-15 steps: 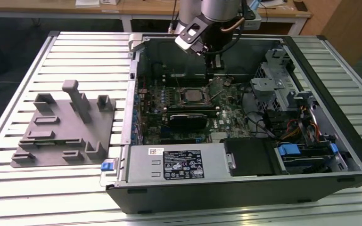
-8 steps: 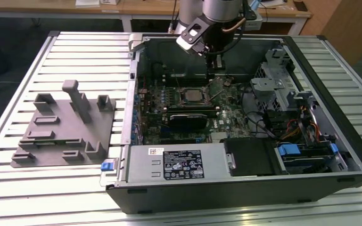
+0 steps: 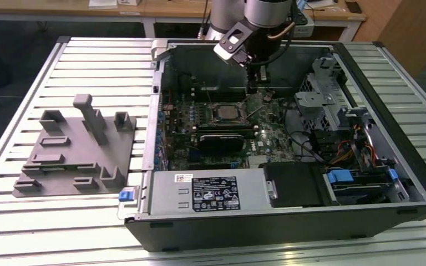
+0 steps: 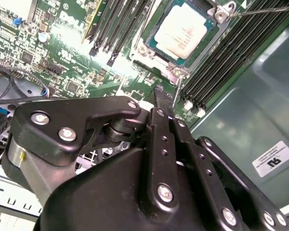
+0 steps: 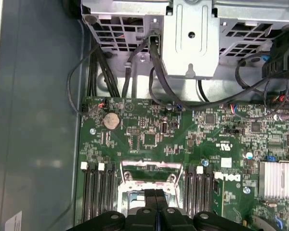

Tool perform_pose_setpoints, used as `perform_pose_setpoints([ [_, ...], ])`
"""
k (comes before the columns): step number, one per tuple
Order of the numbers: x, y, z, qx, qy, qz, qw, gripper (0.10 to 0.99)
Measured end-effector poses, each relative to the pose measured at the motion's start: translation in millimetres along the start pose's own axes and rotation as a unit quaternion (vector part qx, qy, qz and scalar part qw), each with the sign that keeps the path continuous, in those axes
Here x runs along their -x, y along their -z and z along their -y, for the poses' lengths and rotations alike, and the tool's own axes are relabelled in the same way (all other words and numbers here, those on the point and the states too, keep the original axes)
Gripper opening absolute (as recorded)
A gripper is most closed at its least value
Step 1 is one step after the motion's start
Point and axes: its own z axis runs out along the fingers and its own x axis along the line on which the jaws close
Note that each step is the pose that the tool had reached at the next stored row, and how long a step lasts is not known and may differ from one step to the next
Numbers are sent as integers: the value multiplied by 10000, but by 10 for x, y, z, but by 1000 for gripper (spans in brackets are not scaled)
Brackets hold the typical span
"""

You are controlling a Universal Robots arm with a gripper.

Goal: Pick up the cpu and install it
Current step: 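Close the cpu cover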

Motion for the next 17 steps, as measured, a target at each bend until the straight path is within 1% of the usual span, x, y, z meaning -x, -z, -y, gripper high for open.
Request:
perform_pose_setpoints([
  [7, 1, -19, -7, -1, -2, 2, 10000, 106],
  [10, 1, -24, -24, 0, -2, 1, 10000, 106],
  [17, 3, -30, -91, -1, -2, 2, 10000, 106],
])
